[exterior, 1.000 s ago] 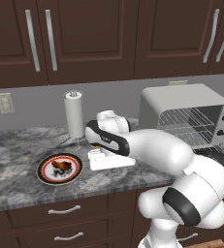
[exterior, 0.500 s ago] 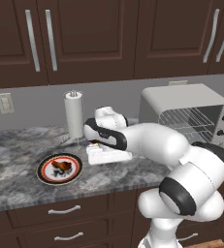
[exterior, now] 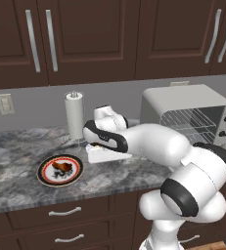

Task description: Open the toaster oven door. Place the baguette on the bottom rack in the toaster oven and place the chicken drumstick on the top rack.

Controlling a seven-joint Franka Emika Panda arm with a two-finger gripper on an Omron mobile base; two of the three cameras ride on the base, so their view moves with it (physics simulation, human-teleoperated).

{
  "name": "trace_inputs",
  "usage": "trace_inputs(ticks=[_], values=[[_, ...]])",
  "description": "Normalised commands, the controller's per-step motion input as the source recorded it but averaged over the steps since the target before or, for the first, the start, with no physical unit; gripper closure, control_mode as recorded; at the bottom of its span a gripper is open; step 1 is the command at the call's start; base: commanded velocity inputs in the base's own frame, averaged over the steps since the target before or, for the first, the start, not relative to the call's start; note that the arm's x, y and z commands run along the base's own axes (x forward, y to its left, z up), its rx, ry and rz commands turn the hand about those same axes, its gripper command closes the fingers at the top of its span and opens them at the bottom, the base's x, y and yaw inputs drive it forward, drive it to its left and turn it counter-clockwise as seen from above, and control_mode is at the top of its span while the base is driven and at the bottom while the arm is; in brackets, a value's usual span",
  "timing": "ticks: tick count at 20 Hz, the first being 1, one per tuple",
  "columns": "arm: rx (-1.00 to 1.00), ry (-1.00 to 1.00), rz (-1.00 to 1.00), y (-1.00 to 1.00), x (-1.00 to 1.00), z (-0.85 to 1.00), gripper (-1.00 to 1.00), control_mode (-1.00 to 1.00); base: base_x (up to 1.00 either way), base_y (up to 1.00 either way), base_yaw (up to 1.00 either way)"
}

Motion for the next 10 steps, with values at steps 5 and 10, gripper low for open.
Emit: trace_inputs(ticks=[5, 10], values=[[0.00, -0.19, 0.05, 0.00, 0.24, 0.00, -1.00, -1.00, 0.00, 0.00, 0.00], [0.03, -0.20, 0.10, 0.06, 0.13, -0.03, -1.00, -1.00, 0.00, 0.00, 0.00]])
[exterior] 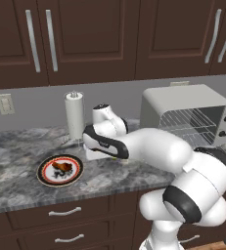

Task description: Open the toaster oven door. Place the baguette on the bottom rack in the toaster oven and place the chicken drumstick on the top rack.

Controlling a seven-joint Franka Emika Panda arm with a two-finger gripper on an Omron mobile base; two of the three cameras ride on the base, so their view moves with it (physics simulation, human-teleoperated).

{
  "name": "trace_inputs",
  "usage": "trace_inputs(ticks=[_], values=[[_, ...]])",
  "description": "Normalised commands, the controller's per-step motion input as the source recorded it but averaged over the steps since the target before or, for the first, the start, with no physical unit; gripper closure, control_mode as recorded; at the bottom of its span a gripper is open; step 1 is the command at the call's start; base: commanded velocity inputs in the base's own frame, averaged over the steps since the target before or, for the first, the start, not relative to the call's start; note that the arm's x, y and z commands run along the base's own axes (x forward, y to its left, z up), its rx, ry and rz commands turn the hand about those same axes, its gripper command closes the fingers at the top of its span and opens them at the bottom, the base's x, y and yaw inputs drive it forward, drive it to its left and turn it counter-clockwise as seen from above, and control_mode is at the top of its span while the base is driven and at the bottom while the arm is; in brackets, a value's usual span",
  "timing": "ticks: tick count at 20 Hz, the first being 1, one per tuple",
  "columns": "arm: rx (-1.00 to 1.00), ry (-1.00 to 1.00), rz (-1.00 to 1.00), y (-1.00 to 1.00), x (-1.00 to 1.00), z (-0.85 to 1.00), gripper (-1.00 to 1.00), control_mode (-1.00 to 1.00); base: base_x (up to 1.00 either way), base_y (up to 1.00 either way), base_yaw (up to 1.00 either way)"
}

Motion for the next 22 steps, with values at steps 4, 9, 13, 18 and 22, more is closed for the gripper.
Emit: trace_inputs(ticks=[4, 9, 13, 18, 22], values=[[0.04, -0.10, 0.10, 0.05, 0.18, -0.04, -1.00, -1.00, 0.00, 0.00, 0.00], [0.00, 0.00, 0.13, 0.00, 0.26, 0.00, -1.00, -1.00, 0.00, 0.00, 0.00], [0.00, 0.00, 0.13, 0.00, 0.33, 0.00, -1.00, -1.00, 0.00, 0.00, 0.00], [0.00, 0.00, 0.12, 0.00, 0.40, 0.00, -1.00, -1.00, 0.00, 0.00, 0.00], [0.00, 0.00, 0.10, 0.00, 0.37, 0.00, -1.00, -1.00, 0.00, 0.00, 0.00]])
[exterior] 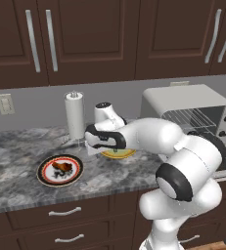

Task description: Open the toaster oven door. Place the baguette on the bottom rack in the toaster oven and place the chicken drumstick on the top rack.

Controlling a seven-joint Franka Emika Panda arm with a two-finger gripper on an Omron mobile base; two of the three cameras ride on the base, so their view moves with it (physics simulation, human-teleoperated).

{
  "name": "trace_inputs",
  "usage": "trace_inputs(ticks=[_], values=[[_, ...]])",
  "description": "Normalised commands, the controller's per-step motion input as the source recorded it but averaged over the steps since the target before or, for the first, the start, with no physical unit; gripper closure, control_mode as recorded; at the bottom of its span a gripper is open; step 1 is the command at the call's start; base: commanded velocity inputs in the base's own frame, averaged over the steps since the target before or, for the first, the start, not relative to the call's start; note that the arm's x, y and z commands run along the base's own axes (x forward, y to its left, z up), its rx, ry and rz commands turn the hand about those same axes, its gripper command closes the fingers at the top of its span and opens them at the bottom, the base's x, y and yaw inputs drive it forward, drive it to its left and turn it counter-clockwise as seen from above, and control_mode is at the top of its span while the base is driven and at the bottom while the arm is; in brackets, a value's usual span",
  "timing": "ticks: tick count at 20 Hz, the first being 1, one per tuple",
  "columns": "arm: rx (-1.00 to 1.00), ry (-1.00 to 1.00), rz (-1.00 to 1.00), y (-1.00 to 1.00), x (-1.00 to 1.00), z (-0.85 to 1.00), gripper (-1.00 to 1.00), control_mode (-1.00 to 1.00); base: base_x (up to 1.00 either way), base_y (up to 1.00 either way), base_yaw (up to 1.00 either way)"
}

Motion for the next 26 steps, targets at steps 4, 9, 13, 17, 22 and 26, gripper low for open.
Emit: trace_inputs(ticks=[4, 9, 13, 17, 22, 26], values=[[0.00, -0.04, 0.09, 0.00, 0.27, 0.00, -1.00, -1.00, 0.00, 0.00, 0.00], [0.00, -0.02, 0.06, 0.00, 0.31, 0.00, -1.00, -1.00, 0.00, 0.00, 0.00], [0.00, -0.03, 0.05, -0.04, 0.25, 0.00, -1.00, -1.00, 0.00, 0.00, 0.00], [0.00, -0.05, 0.11, -0.09, 0.34, -0.01, -1.00, -1.00, 0.00, 0.00, 0.00], [0.00, -0.13, 0.23, -0.15, 0.26, -0.10, -1.00, -1.00, 0.00, 0.00, 0.00], [-0.01, -0.18, 0.28, -0.18, 0.10, -0.32, -1.00, -1.00, 0.00, 0.00, 0.00]])
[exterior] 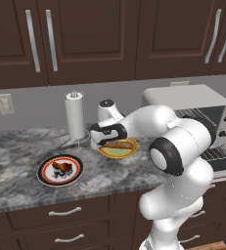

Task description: Open the toaster oven door. Place the baguette on the bottom rack in the toaster oven and place the chicken drumstick on the top rack.

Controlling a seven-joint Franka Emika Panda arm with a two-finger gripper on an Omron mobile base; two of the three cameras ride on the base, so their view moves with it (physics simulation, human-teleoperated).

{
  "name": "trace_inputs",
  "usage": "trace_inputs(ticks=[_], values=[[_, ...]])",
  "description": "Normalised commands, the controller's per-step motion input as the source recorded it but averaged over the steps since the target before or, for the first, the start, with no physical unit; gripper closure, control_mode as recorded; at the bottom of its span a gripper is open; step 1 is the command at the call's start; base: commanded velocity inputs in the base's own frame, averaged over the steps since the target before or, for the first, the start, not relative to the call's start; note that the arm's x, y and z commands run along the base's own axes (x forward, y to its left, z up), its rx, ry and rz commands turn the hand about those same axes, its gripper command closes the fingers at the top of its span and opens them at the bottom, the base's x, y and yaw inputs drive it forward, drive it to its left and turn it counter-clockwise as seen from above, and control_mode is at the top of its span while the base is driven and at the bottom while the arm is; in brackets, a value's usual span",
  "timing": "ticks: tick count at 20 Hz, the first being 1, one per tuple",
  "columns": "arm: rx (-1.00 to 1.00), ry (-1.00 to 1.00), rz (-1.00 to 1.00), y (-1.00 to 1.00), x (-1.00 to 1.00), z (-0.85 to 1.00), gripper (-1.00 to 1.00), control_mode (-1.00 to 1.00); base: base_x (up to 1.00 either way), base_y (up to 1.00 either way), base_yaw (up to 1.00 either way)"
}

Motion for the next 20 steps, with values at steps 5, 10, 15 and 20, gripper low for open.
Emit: trace_inputs(ticks=[5, 10, 15, 20], values=[[0.00, -0.18, 0.13, -0.18, 0.11, -0.25, -1.00, -1.00, 0.00, 0.00, 0.00], [0.00, -0.02, 0.03, -0.18, 0.37, -0.04, -1.00, -1.00, 0.00, 0.00, 0.00], [0.00, 0.00, 0.00, -0.15, 0.41, -0.13, -1.00, -1.00, 0.00, 0.00, 0.00], [0.00, 0.01, 0.00, -0.11, 0.36, -0.15, -1.00, -1.00, 0.00, 0.00, 0.00]])
